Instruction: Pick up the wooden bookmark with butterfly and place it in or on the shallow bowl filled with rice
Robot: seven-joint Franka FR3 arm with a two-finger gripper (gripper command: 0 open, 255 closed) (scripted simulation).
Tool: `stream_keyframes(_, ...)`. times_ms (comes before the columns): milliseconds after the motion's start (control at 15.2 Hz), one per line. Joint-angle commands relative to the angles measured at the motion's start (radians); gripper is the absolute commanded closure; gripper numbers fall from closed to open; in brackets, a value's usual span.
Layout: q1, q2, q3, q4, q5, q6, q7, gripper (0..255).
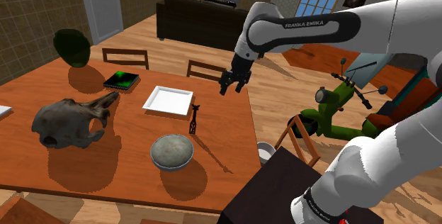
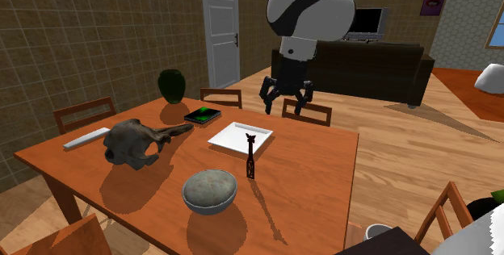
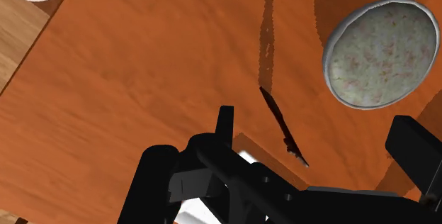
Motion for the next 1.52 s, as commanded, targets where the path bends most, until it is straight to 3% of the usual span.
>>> stream_keyframes(0, 0.005, 0.090, 0.009, 0.043, 0.016, 0.037, 0.030, 0)
stream_keyframes(792, 0.016, 0.578, 0.020, 0.411, 0.094, 0.101, 0.170, 0)
stream_keyframes(1452, 0.027, 0.624, 0.029, 0.374, 0.104, 0.187, 0.164, 0)
